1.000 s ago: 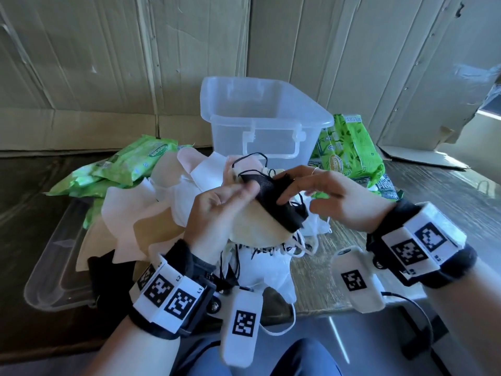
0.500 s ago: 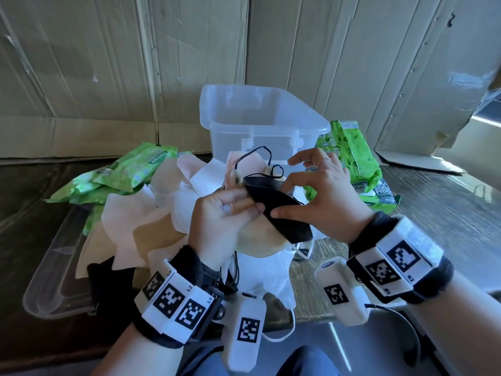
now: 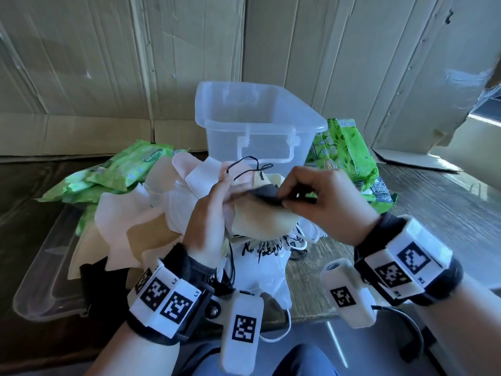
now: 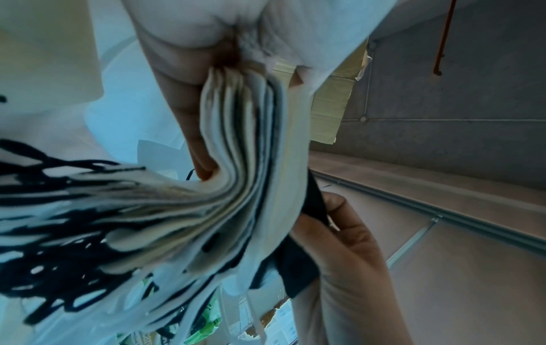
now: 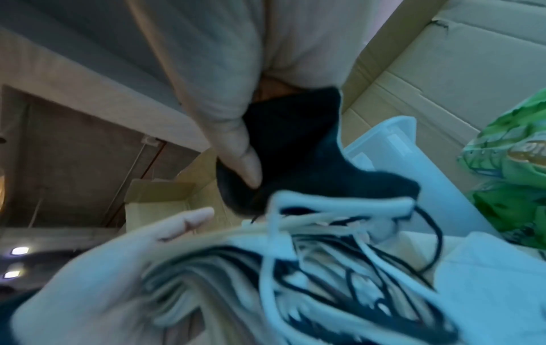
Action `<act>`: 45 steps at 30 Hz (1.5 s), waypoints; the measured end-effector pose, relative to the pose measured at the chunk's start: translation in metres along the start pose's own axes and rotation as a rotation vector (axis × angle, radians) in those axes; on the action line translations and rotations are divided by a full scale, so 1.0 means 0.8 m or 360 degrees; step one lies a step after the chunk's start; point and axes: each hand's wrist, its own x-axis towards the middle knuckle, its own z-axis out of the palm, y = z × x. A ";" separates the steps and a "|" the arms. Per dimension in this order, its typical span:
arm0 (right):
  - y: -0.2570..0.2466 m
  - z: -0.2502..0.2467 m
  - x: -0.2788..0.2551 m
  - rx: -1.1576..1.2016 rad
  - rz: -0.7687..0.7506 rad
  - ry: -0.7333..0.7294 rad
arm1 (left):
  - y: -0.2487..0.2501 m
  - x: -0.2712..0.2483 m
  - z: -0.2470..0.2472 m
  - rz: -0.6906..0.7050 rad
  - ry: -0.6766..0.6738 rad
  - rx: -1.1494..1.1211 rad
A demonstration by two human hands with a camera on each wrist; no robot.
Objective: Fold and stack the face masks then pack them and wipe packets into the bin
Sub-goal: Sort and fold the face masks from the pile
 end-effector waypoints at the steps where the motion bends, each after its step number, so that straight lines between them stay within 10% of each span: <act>1: 0.002 0.001 -0.002 -0.0053 0.0001 -0.0059 | 0.001 0.000 0.001 0.0011 0.0000 0.0038; 11: 0.014 -0.010 0.001 -0.0206 -0.0169 0.0355 | -0.004 -0.003 0.009 0.0217 -0.0007 0.0116; 17: 0.007 0.018 -0.019 -0.0510 -0.0464 -0.0320 | -0.008 0.002 0.005 0.0261 0.0091 0.0106; 26: 0.014 0.012 -0.006 0.0036 -0.0244 -0.0250 | -0.014 0.007 0.001 0.0398 0.0101 0.0156; 36: 0.010 0.033 -0.016 -0.0323 -0.0494 -0.0208 | -0.020 0.011 -0.002 0.0342 0.0196 0.0122; 45: 0.002 0.021 -0.008 0.0010 -0.0203 -0.0270 | -0.015 0.008 -0.009 0.0330 0.0129 0.0135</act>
